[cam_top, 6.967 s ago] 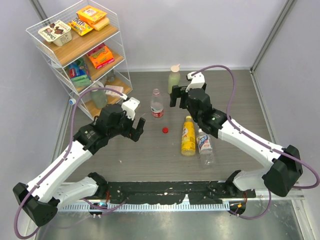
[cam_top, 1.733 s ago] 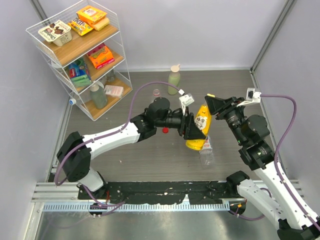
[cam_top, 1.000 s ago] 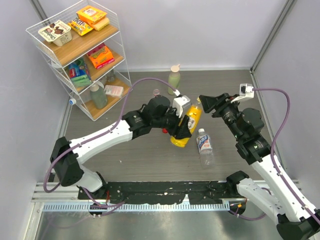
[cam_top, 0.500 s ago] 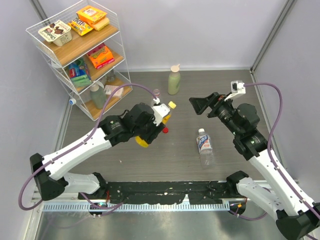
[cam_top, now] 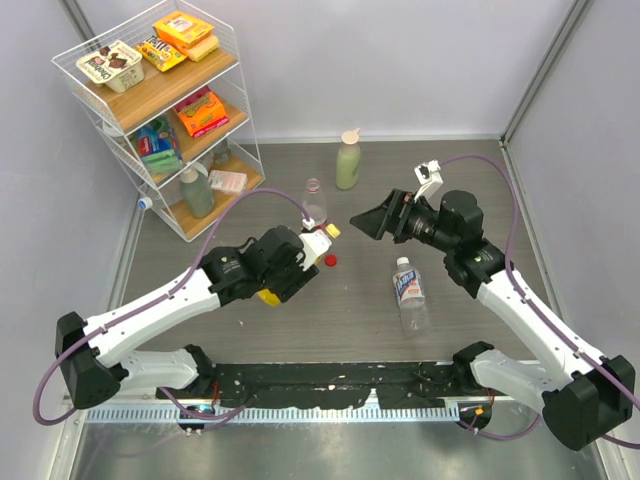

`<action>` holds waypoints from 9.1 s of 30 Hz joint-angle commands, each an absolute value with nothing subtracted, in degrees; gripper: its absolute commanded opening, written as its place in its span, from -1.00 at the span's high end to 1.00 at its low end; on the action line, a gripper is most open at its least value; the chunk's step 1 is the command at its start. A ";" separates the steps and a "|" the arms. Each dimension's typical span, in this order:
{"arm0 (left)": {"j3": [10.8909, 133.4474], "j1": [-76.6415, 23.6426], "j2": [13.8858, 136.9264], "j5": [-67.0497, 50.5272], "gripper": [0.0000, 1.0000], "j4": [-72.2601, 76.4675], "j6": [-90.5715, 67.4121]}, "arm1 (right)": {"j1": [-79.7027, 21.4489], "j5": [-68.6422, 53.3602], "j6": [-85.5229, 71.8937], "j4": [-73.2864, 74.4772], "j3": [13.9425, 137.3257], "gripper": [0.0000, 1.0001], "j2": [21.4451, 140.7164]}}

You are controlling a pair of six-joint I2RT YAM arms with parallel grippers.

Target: Unscrew the bottle caps

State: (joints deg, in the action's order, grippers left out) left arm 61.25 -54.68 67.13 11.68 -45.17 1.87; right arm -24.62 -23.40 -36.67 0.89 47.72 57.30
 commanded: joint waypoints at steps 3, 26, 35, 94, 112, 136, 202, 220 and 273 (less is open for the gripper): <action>61.79 -55.55 67.76 12.74 0.28 -41.57 2.46 | -24.70 -34.45 -45.51 -7.37 47.38 -0.73 59.14; 61.79 -55.63 69.26 13.10 0.24 -42.36 2.29 | -26.45 -37.27 -51.68 -16.17 46.05 -0.17 70.13; 61.96 -55.55 69.70 13.97 0.22 -42.45 2.29 | -27.42 -37.35 -50.71 -14.33 47.20 -0.04 72.33; 65.83 -55.99 67.15 11.43 0.30 -44.65 2.20 | -29.44 -36.82 -50.98 -28.03 40.17 0.97 68.12; 71.80 -56.07 64.78 -10.54 0.46 -47.55 0.97 | -29.44 -49.04 -47.73 -38.85 38.67 0.97 59.60; 79.01 -56.07 60.73 -47.54 0.67 -40.52 -2.72 | -29.44 -59.41 -68.46 -82.25 34.63 0.97 56.51; 62.75 -55.99 66.27 12.65 0.88 -43.59 2.46 | -29.53 -30.15 -44.03 -19.86 44.74 -0.98 61.60; 63.46 -55.99 71.19 14.24 0.88 -45.09 1.85 | -29.44 -33.13 -46.93 -21.35 44.39 -0.18 70.49; 73.74 -55.99 63.55 -25.03 1.00 -49.31 0.35 | -29.44 -54.49 -42.54 -37.87 37.71 0.97 53.18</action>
State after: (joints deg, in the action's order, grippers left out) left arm 69.80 -55.83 64.93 -12.60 -54.30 0.14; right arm -28.75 -47.20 -41.15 -30.41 38.46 56.10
